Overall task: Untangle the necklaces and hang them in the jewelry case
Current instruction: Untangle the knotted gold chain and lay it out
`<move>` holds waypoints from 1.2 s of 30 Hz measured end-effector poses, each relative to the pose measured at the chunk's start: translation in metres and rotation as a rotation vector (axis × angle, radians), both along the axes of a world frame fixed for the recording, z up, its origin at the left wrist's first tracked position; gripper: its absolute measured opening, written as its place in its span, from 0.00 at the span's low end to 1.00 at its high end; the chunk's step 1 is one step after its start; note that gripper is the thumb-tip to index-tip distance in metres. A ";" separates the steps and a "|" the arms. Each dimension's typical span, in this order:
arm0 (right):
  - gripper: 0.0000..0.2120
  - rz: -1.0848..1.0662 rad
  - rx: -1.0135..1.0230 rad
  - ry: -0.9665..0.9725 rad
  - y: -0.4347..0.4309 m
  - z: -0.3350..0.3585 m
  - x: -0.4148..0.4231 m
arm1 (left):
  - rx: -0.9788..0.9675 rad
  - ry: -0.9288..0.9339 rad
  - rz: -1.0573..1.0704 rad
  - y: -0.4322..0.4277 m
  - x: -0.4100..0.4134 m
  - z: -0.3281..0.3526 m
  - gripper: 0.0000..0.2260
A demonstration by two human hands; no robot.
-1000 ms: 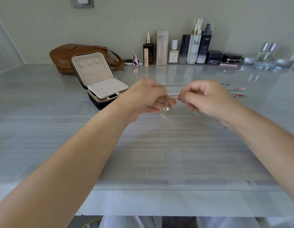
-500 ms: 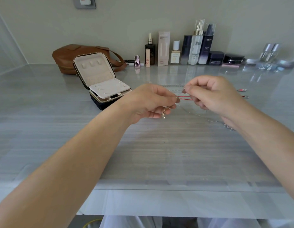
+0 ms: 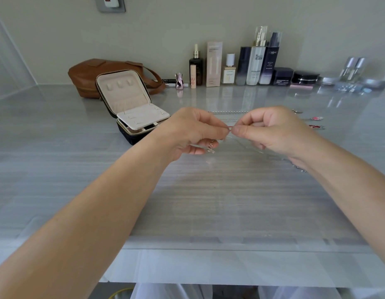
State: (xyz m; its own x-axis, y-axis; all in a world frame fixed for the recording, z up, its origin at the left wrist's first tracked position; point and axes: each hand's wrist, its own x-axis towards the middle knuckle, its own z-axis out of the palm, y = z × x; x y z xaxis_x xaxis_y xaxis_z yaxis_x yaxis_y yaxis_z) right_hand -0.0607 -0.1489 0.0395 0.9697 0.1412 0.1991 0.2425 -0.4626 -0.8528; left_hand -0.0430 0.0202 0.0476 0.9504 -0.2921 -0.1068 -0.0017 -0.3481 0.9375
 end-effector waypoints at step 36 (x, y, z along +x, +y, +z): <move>0.04 -0.034 -0.068 -0.094 -0.001 -0.003 0.001 | 0.067 0.002 0.054 0.000 0.001 0.000 0.05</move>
